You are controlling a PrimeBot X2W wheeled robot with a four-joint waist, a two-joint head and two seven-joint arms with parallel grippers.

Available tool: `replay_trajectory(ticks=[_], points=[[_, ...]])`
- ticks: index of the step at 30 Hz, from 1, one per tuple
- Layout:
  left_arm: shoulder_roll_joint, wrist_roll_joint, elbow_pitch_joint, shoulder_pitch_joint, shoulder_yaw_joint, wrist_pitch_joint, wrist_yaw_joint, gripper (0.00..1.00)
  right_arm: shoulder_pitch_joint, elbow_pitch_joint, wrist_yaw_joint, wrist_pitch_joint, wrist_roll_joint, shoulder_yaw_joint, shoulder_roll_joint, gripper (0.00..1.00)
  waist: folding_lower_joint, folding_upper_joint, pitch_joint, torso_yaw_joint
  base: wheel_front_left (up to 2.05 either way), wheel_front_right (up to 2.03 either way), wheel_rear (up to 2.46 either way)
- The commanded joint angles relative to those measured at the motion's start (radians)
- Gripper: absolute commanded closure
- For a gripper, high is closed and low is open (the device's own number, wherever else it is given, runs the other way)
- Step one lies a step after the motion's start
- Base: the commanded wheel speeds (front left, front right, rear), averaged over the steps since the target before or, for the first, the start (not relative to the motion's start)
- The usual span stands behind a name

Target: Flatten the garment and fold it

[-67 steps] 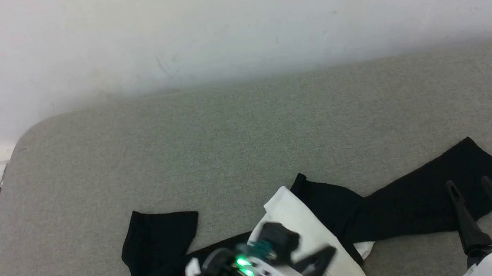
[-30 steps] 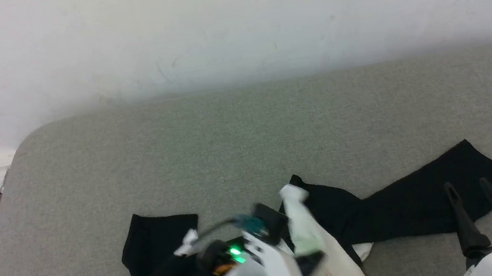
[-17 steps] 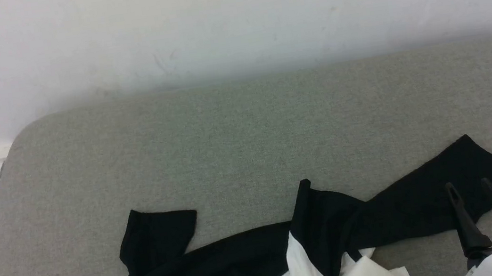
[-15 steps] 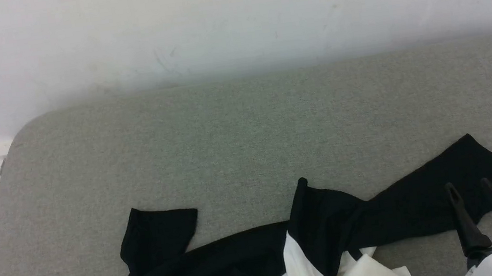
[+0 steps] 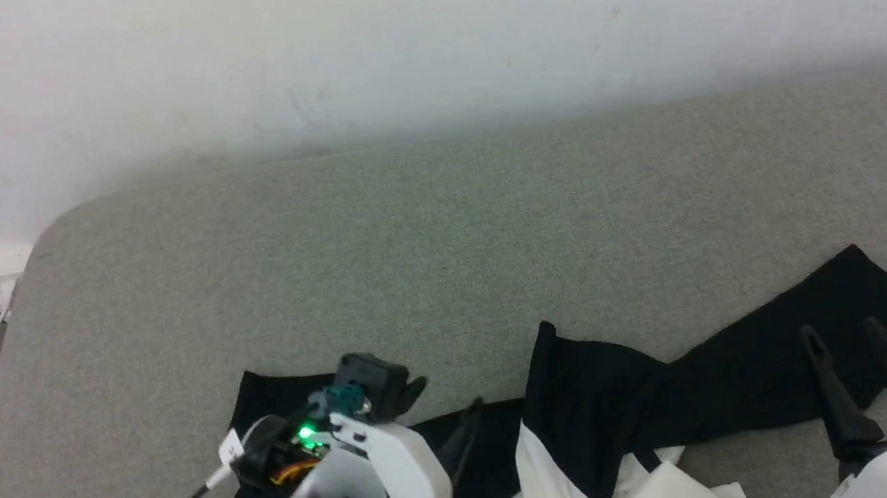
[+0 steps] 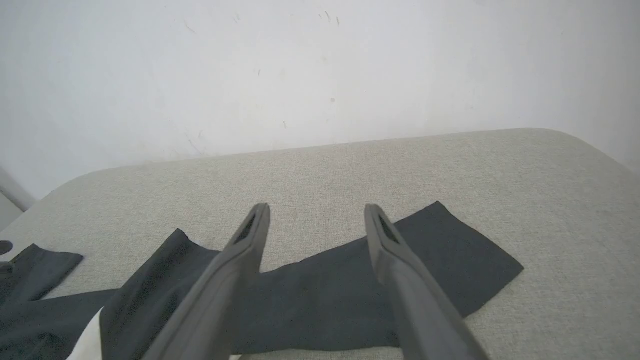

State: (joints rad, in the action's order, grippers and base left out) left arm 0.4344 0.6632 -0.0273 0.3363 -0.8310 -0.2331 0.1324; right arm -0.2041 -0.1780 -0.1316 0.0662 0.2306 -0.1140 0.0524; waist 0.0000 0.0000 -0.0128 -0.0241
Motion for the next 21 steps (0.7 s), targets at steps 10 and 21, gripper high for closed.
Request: replay_trajectory(ticks=[10, 21], points=[[-0.034, 0.035, -0.37, 0.152, -0.064, -0.16, -0.141, 0.0, 0.038, 0.003, 0.001, -0.004, -0.003, 0.026, -0.002, 0.0, 0.0, 0.0, -0.044, 0.03, 0.0, 0.0, 0.0], [-0.104, 0.048, -0.612, 0.247, -0.235, -0.374, -0.258, 1.0, 0.05, 0.006, 0.001, 0.001, 0.001, 0.028, -0.002, 0.0, 0.0, 0.0, -0.067, 0.062, 0.0, 0.0, 0.0]])
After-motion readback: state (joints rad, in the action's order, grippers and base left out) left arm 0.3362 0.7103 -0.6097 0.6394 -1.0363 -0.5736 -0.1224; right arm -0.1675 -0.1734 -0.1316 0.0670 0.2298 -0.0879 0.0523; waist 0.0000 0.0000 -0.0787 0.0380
